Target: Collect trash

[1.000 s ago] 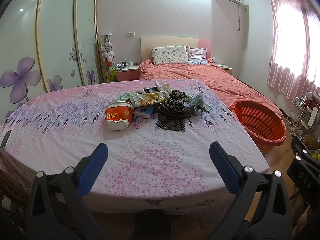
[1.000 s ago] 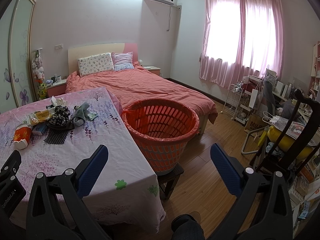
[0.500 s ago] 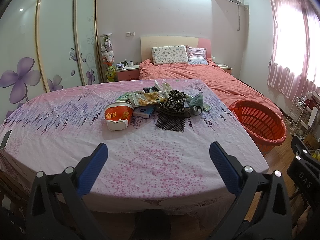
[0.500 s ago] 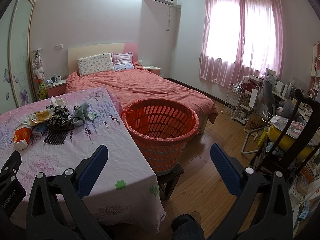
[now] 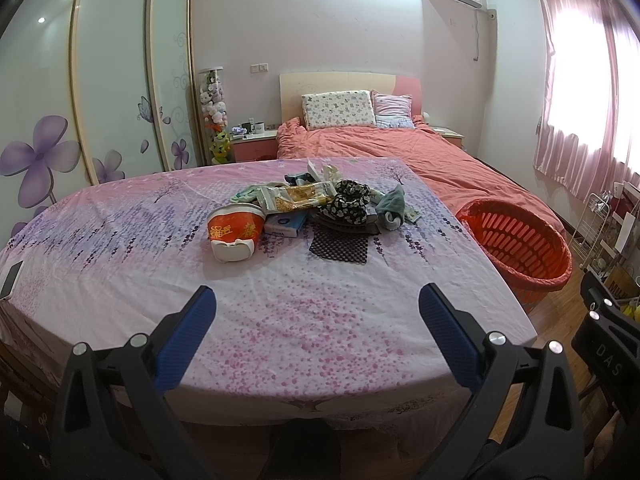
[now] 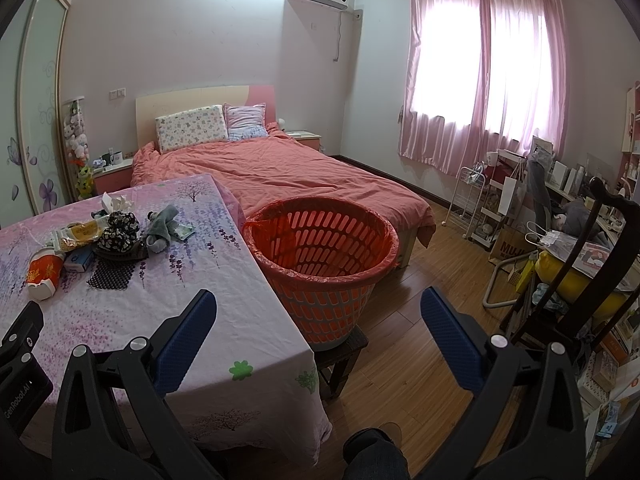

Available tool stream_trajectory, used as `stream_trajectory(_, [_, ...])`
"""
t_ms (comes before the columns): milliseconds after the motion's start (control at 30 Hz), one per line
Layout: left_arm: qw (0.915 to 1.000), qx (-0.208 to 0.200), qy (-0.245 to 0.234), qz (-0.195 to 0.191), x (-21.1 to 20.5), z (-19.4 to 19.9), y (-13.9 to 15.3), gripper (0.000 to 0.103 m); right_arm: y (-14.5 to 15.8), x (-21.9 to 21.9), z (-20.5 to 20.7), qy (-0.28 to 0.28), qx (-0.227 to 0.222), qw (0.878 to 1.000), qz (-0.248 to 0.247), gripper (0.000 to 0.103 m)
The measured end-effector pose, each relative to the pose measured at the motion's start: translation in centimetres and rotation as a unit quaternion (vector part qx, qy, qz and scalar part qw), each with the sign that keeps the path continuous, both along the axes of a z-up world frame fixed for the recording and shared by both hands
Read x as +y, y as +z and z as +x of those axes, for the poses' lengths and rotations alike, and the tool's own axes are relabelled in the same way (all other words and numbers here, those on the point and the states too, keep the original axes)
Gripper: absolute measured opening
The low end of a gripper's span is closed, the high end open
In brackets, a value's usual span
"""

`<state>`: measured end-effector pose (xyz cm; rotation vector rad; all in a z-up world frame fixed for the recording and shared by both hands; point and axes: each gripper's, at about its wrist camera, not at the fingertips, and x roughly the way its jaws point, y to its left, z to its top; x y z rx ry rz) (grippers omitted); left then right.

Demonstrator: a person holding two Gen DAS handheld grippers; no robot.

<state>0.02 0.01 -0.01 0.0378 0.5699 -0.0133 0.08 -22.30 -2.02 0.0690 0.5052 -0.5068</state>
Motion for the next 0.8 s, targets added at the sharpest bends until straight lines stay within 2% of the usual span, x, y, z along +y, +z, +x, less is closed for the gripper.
stream_trajectory(533, [1.0000,0.006,0.005,-0.002,0.1,0.6,-0.2,0.099,-0.3,-0.3,0.2,0.002,0.003,1.000,0.006,0.101])
stream_trajectory(800, [0.9985,0.028,0.044,-0.018,3.7,4.0,-1.8,0.099,-1.7,-0.8,2.3,0.030,0.023,0.998,0.043,0.101])
